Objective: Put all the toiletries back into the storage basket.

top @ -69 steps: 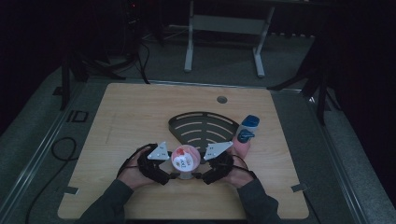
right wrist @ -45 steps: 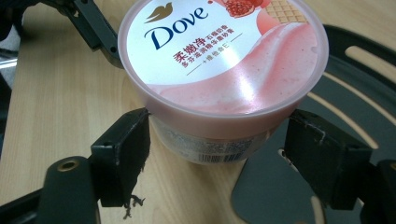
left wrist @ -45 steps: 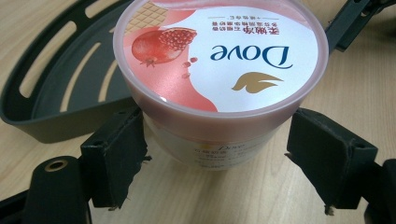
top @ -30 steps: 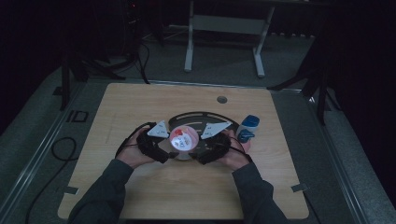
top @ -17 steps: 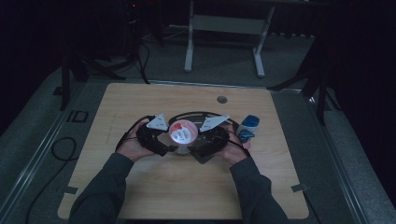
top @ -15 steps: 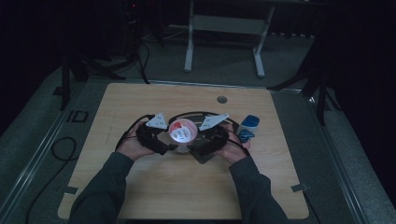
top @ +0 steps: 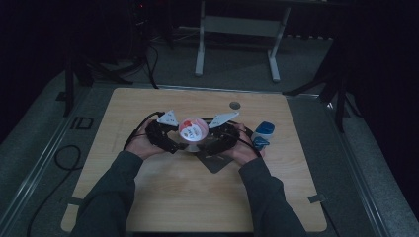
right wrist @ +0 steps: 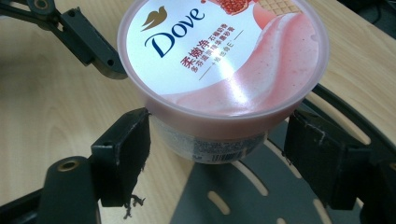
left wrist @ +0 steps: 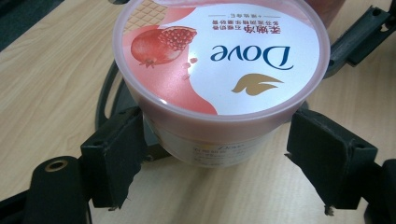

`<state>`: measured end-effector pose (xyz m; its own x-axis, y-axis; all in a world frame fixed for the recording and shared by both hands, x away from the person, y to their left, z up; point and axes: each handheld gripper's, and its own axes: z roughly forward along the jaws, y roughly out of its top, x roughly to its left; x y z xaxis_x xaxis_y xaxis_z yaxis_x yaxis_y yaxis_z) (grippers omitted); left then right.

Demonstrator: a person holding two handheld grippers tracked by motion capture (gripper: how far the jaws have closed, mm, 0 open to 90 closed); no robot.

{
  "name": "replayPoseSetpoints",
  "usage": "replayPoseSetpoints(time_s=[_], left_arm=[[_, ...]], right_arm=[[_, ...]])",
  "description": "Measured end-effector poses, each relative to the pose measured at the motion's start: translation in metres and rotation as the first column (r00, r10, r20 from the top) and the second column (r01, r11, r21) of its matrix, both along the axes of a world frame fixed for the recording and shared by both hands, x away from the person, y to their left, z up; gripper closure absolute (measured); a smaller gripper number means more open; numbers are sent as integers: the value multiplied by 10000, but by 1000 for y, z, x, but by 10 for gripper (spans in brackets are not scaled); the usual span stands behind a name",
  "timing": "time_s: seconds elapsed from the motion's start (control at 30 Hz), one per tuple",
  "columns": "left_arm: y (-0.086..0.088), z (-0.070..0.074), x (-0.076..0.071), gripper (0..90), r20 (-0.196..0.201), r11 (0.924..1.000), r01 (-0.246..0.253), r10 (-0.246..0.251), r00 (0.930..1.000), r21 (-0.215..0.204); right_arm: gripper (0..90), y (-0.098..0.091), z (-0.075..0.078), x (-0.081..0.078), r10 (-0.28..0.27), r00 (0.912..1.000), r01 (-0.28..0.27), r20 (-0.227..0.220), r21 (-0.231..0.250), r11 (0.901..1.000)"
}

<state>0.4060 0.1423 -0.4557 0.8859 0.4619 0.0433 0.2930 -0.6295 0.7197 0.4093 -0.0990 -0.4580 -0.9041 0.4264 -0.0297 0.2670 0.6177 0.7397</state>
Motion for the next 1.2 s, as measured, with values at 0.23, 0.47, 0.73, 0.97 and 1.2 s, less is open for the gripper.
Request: replayPoseSetpoints(time_s=[0.23, 0.47, 0.73, 0.97, 1.2], left_arm=[[1, -6, 11, 197, -226, 9991, -214, 206, 9995, -356], [-3, -9, 21, 197, -116, 9992, -399, 399, 9991, -44], [-5, -17, 32, 198, -190, 9978, -655, 654, 9977, -60], [-9, -21, 37, 198, -158, 9962, -860, 858, 9962, -103], [-10, -29, 43, 198, -267, 9942, -1077, 1077, 9938, 13]], right_arm=[[228, 1, -1, 10, -304, 9995, 305, -113, 3, 9995], [231, 4, -7, 19, -673, 9975, 671, -210, -93, 9977], [230, 8, -11, 27, -1067, 9942, 1063, -94, -374, 9936], [232, 9, -14, 34, -1268, 9918, 1258, -176, -530, 9906], [242, 13, -20, 39, -1508, 9884, 1492, -165, -738, 9861]])
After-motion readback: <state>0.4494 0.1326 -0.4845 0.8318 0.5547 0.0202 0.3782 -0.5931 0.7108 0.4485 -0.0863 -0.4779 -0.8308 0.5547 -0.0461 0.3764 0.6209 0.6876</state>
